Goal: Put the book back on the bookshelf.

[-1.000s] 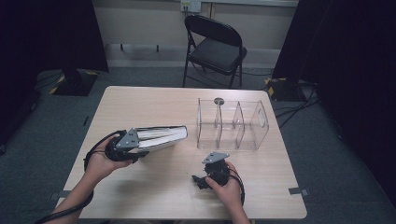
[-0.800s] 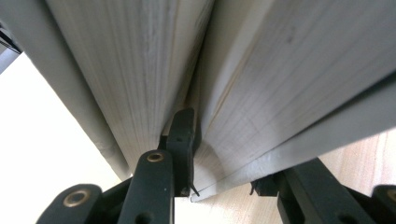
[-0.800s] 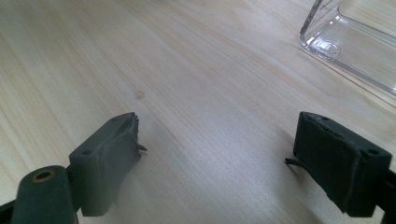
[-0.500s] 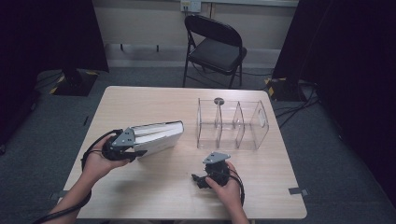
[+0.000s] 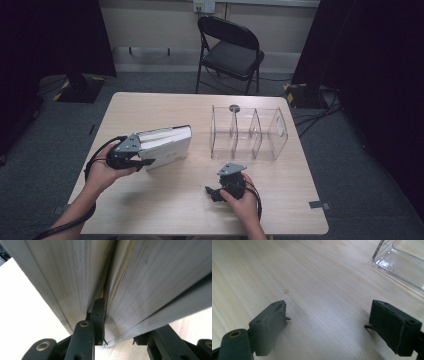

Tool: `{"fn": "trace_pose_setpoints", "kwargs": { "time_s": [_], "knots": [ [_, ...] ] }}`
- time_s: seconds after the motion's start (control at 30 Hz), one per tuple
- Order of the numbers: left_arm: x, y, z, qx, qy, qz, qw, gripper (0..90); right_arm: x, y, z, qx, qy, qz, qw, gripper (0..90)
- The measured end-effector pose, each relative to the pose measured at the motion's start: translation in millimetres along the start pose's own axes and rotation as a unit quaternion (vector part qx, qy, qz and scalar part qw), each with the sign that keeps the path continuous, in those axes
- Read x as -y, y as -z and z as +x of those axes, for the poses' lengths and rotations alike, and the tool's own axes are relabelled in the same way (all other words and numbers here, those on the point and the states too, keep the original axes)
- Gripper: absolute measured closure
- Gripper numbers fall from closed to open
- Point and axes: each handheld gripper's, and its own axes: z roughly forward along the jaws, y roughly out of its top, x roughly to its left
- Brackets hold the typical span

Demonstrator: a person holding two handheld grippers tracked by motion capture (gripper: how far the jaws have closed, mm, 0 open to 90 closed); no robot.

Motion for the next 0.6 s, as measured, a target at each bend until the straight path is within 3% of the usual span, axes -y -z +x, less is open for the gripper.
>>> {"fn": "trace_pose_setpoints", "kwargs": {
  "time_s": [0.6],
  "knots": [
    [2.3,-0.6,5.3,0.005,0.010,-0.009,0.9999,67.7,-0.1,0.0,0.0,0.001,-0.001,0.001,1.0000,13.0]
  ]
}}
